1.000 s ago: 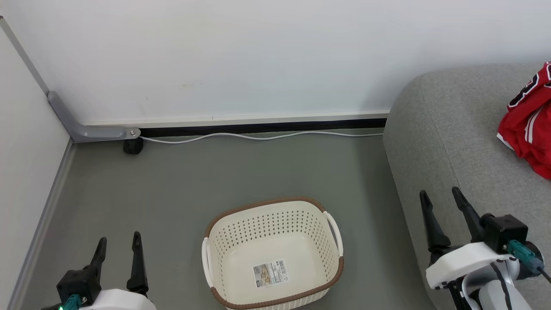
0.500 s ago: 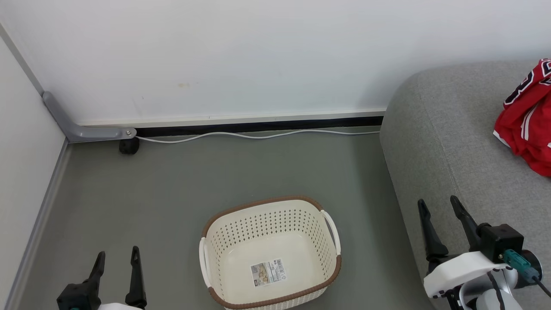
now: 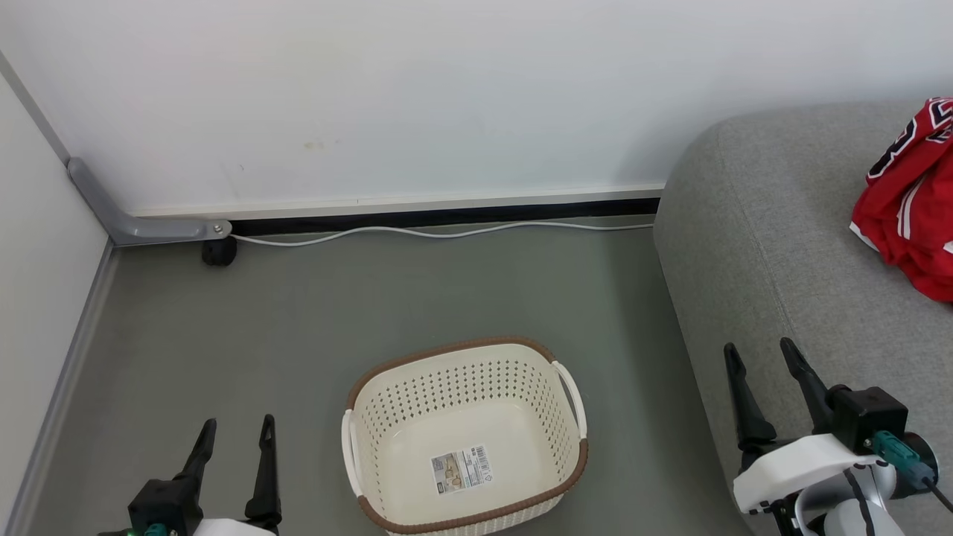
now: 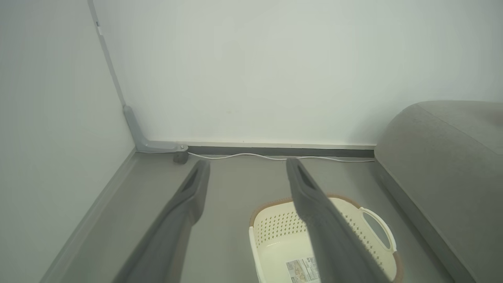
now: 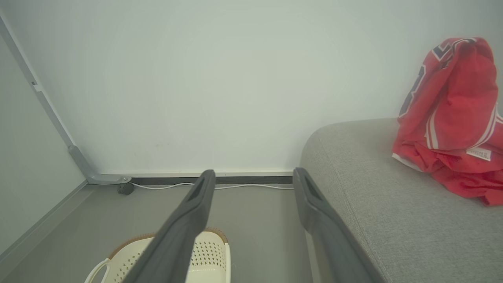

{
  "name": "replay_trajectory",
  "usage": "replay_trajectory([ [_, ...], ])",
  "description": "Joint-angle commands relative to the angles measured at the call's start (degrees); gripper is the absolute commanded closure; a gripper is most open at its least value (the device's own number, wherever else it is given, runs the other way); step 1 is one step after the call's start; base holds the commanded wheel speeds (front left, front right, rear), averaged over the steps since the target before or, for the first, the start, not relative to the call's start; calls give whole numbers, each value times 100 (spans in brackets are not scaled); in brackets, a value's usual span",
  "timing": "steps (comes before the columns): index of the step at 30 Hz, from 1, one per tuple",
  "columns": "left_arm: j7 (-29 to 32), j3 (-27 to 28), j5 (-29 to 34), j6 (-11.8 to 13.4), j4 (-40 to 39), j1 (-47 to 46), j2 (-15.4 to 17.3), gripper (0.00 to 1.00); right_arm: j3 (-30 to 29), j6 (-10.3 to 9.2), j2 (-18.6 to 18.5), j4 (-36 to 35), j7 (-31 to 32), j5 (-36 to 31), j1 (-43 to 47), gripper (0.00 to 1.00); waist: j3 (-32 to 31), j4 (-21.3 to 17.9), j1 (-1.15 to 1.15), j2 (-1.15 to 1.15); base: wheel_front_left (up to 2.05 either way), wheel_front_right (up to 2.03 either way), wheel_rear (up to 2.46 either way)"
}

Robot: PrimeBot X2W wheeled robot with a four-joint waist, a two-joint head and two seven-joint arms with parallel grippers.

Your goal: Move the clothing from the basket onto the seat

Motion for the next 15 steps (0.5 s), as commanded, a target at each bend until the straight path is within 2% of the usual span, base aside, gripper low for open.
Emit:
replay_trajectory([
  [1, -36, 130, 83, -34, -195, -133, 44, 0, 107, 17, -27, -137, -34, -9, -134, 0, 3, -4, 0, 0, 0, 0, 0],
  [15, -36, 8, 112, -112, -313, -122, 44, 0, 53, 17, -14, -109, -34, 0, -157, 0, -17, -40, 0, 0, 0, 0, 0],
])
